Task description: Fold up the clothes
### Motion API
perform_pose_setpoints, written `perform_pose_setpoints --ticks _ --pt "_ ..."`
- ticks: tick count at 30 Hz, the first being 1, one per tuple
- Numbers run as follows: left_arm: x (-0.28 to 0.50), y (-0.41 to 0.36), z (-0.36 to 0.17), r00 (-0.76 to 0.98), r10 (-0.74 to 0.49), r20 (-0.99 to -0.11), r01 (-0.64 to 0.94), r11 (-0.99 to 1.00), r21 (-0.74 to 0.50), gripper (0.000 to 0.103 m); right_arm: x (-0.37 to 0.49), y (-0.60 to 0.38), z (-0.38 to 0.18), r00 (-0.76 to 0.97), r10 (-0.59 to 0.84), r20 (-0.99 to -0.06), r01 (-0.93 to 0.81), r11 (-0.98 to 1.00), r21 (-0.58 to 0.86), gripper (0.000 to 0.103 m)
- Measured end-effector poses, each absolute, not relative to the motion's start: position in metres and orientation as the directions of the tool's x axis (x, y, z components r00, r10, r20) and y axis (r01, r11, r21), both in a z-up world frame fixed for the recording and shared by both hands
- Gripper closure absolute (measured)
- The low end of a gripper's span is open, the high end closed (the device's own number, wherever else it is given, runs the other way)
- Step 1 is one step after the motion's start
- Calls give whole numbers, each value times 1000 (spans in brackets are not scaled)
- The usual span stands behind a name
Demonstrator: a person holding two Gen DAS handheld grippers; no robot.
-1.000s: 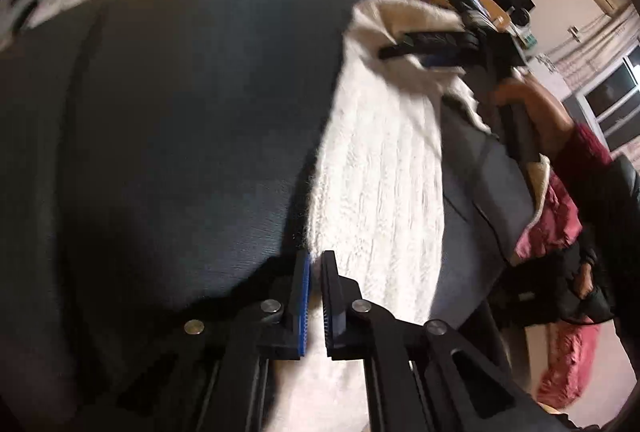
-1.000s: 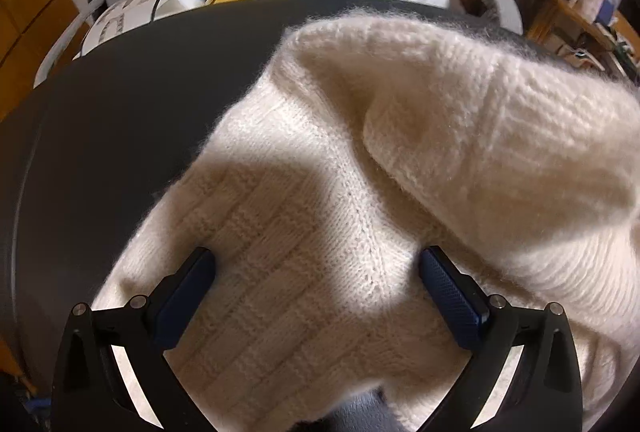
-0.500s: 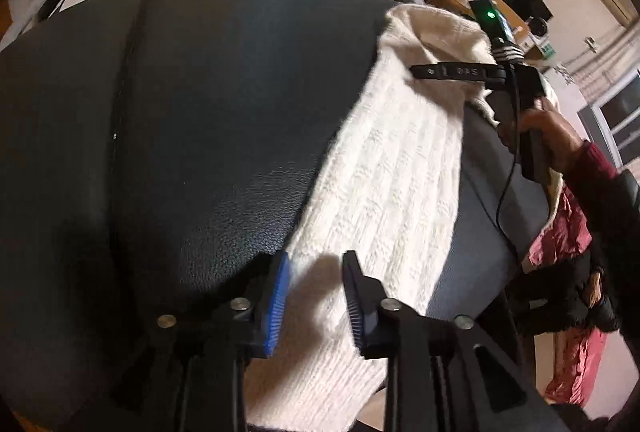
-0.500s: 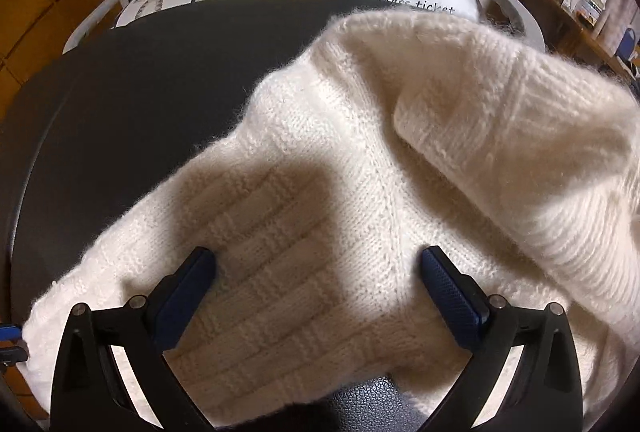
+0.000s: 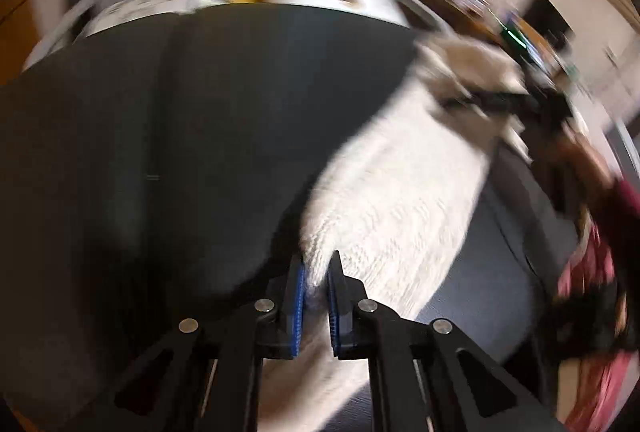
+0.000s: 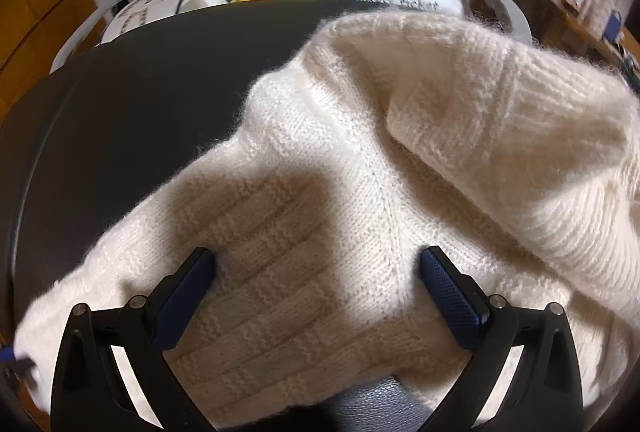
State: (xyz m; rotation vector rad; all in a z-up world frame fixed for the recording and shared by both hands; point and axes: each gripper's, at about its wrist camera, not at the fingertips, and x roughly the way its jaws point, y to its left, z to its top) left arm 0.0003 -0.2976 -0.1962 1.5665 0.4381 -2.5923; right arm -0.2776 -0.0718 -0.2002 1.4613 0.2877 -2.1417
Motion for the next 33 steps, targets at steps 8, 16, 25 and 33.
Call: perform_pose_setpoints --ticks 8,16,25,33 --pt "-9 -298 -206 -461 28 -887 243 -957 -156 93 -251 -83 -194 -306 -238 -922 629 -778 -8 0" --pt "-19 -306 -215 -471 110 -876 304 -911 -277 90 -234 -67 -196 -337 -266 -903 618 -786 1 0" --pt "-28 -299 -219 -479 77 -874 303 -921 -247 89 -190 78 -119 -580 -229 -782 440 -896 -64 0" --pt "-15 -299 -216 -493 57 -868 314 -919 -238 87 -203 51 -154 -786 94 -612 370 -721 -586 3"
